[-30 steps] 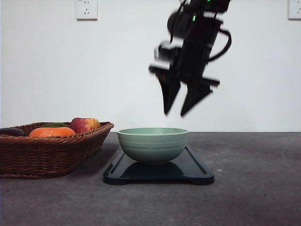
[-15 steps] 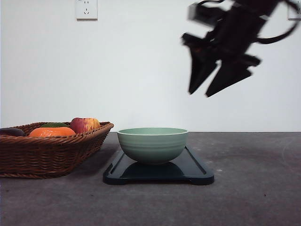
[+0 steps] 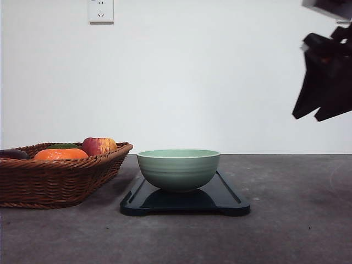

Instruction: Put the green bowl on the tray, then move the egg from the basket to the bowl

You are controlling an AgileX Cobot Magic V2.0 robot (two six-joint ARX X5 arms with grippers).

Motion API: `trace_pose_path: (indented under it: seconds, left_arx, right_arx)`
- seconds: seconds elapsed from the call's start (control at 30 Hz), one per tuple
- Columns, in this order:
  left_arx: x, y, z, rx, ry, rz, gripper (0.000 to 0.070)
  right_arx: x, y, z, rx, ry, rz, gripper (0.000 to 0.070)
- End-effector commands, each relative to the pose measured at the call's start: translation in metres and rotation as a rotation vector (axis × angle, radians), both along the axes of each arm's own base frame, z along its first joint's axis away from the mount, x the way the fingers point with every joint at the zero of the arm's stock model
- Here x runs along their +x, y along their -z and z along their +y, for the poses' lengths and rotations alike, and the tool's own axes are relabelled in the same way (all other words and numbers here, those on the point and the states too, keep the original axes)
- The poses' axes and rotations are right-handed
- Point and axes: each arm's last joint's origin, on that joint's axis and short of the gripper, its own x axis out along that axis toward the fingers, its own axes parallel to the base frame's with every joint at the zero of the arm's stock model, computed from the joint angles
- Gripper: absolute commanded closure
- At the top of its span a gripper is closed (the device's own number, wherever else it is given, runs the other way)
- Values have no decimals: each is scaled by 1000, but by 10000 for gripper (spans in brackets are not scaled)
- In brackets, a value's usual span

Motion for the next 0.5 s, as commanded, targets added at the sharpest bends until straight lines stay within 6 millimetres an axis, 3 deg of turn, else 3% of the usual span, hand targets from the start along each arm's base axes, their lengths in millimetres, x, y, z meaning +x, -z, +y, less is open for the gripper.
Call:
trace_pose_path:
  seconds: [0.0,0.23,0.47]
  left_arx:
    - [8,-9,-3,-24,4,-1,349]
    - [57,-17,-25,-26,48,122,349]
    - [122,-5,-52,68,125,268,349]
  right_arx:
    - [2,-1,0,-11,-9,-18,422]
    - [3,-1,1,-9,-10,-32,422]
    - [3,-1,1,-12,-13,-34,422]
